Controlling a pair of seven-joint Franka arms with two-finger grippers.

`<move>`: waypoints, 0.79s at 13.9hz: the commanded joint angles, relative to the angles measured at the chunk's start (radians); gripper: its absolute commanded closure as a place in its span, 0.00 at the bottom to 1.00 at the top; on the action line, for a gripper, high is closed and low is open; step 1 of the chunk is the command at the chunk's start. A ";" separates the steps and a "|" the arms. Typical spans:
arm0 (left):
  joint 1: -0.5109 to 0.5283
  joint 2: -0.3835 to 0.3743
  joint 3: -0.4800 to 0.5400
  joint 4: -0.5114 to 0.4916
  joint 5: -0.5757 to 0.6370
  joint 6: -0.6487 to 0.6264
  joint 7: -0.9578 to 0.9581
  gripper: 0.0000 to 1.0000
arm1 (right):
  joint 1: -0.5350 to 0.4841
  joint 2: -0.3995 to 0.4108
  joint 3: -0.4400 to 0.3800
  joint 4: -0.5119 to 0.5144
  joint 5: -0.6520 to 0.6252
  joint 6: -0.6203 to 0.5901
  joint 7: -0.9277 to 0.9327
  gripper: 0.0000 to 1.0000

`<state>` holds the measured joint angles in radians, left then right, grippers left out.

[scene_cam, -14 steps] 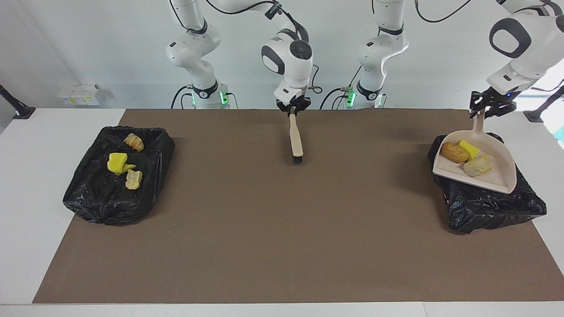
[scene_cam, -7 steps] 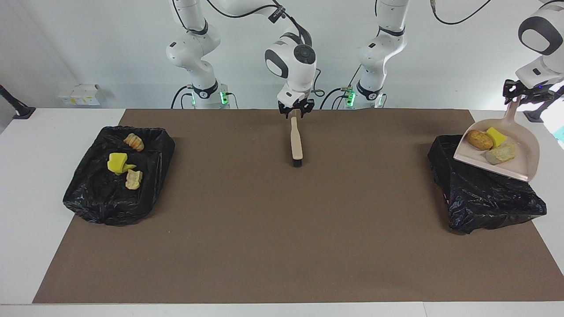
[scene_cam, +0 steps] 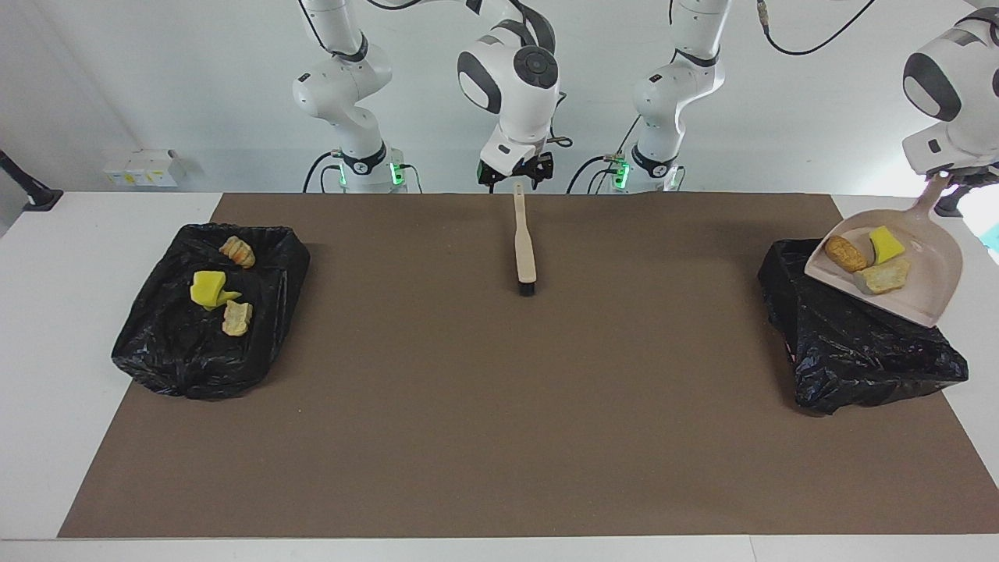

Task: Sweep and dump trash in bin

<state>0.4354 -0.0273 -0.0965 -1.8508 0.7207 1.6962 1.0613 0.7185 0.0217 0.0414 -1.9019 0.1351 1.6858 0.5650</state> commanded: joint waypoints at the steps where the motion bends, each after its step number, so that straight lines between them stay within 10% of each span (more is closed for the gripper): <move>1: -0.036 0.021 0.011 0.016 0.063 0.017 -0.003 1.00 | -0.079 0.009 0.003 0.113 -0.028 -0.119 -0.140 0.00; 11: -0.113 0.041 0.011 0.027 0.140 0.025 -0.040 1.00 | -0.361 0.009 -0.008 0.303 -0.201 -0.253 -0.601 0.00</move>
<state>0.3360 0.0017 -0.0973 -1.8489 0.8107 1.7137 1.0361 0.3987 0.0195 0.0252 -1.6328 -0.0194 1.4664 0.0569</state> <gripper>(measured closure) 0.674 0.000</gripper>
